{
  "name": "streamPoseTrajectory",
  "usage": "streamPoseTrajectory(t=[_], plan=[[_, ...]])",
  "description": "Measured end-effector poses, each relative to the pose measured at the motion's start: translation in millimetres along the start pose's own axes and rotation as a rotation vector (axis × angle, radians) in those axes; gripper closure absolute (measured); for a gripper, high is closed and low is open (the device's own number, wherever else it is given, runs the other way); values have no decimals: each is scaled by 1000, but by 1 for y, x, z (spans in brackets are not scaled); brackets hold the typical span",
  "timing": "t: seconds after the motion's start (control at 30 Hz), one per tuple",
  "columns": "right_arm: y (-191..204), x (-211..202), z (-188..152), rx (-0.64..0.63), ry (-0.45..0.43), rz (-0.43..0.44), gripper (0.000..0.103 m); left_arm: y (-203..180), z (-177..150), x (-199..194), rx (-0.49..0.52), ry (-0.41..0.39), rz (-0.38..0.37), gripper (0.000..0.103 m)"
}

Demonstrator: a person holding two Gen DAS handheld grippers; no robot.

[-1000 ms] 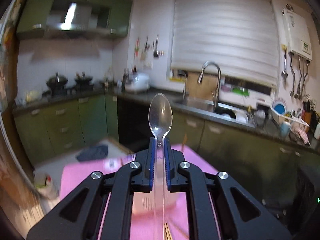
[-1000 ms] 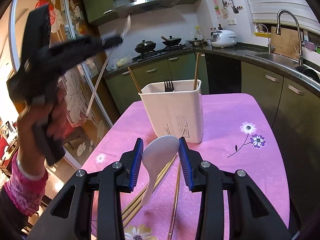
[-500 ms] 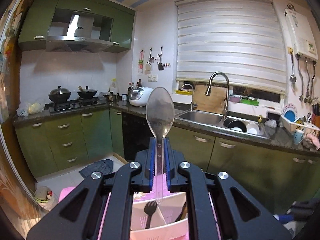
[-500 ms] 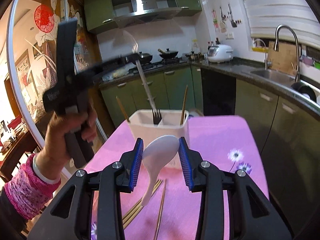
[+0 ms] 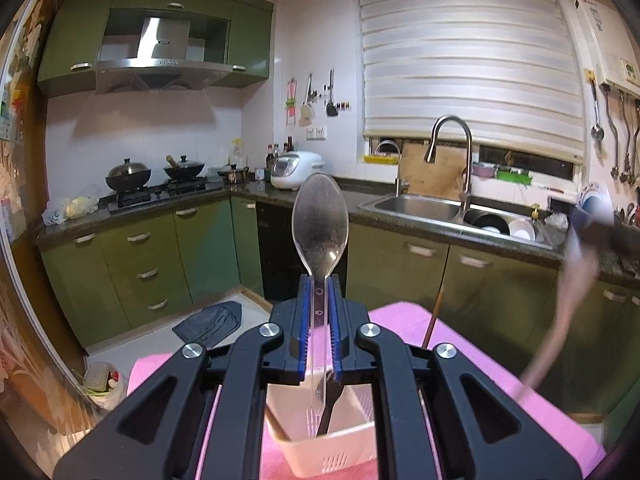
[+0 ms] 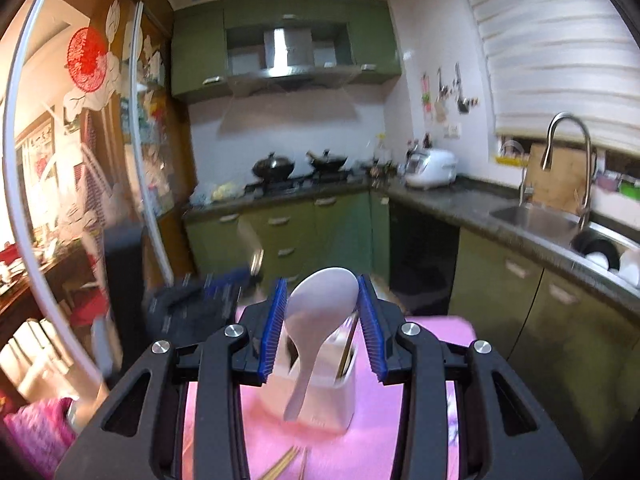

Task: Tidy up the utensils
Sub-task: 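Lower both spoons into the white caddy and open both tools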

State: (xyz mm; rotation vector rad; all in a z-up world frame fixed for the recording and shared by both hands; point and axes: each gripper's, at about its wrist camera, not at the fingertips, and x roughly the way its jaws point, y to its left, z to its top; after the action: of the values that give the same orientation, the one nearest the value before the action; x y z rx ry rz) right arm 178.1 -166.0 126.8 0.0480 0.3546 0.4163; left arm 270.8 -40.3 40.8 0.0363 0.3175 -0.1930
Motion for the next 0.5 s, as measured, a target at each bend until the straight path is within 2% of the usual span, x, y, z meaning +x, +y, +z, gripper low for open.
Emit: streamPoseTrajectory(t=[0.2, 0.3, 0.4, 0.5], plan=[[3, 57, 24, -29, -34, -71, 66, -1, -35, 6, 40, 80, 23, 93], [3, 84, 17, -43, -19, -98, 66, 1, -47, 5, 45, 90, 25, 87], [0, 100, 6, -31, 1, -103, 66, 3, -55, 3, 43, 87, 28, 68], [-4, 111, -7, -20, 15, -106, 66, 3, -61, -1, 42, 87, 25, 66]])
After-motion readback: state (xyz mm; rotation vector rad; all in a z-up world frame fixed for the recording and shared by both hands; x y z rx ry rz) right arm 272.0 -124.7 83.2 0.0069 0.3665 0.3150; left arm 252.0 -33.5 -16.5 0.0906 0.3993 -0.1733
